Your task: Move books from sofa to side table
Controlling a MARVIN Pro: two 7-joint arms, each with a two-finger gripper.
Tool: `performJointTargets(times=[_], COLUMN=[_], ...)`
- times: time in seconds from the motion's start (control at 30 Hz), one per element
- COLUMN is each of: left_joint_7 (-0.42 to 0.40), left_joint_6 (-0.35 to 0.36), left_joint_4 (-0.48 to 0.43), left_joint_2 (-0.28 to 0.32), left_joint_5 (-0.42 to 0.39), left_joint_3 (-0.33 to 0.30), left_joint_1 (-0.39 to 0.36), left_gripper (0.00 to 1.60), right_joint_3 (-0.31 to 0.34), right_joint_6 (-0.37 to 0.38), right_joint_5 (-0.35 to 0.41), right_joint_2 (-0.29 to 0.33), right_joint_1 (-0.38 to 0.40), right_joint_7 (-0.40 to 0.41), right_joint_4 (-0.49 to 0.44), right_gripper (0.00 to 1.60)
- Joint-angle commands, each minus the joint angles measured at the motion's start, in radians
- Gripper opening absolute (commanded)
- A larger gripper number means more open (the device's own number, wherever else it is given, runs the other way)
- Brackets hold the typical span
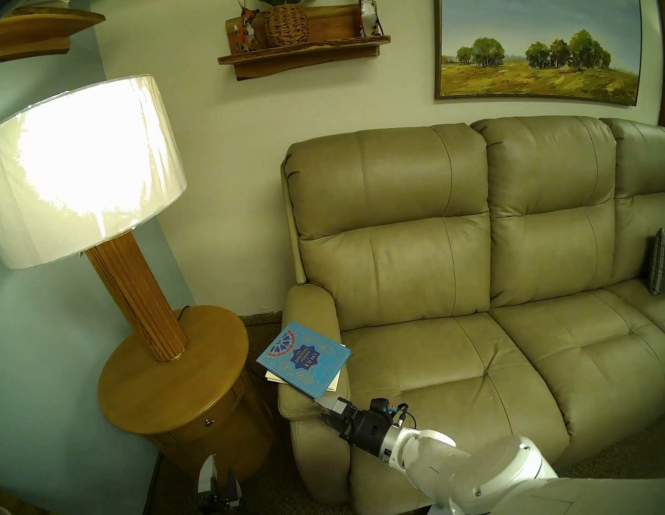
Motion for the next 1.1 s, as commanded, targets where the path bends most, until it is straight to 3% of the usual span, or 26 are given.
performJointTargets(times=[0.0,0.83,0.97,1.0,1.03,1.07], left_joint_7=[-0.006,-0.003,-0.002,-0.002,-0.002,-0.002], left_joint_6=[0.0,0.01,0.012,0.012,0.012,0.013], left_joint_4=[-0.01,-0.009,-0.009,-0.009,-0.009,-0.009], left_joint_2=[-0.002,-0.013,-0.015,-0.015,-0.015,-0.016], left_joint_5=[0.0,0.016,0.018,0.019,0.019,0.02], left_joint_3=[-0.001,-0.016,-0.018,-0.019,-0.019,-0.02], left_joint_1=[0.0,0.001,0.002,0.002,0.002,0.002], left_gripper=[1.6,1.6,1.6,1.6,1.6,1.6], right_joint_3=[0.02,0.079,0.082,0.081,0.081,0.075], right_joint_6=[0.013,0.065,0.09,0.1,0.105,0.113], right_joint_5=[0.019,0.043,0.041,0.039,0.037,0.03], right_joint_2=[-0.027,-0.052,-0.044,-0.041,-0.04,-0.038], right_joint_1=[0.053,0.111,0.113,0.111,0.108,0.104], right_joint_7=[-0.043,-0.172,-0.182,-0.193,-0.199,-0.208], right_joint_4=[-0.003,0.008,0.013,0.014,0.014,0.016], right_gripper=[1.6,1.6,1.31,1.16,0.75,0.7])
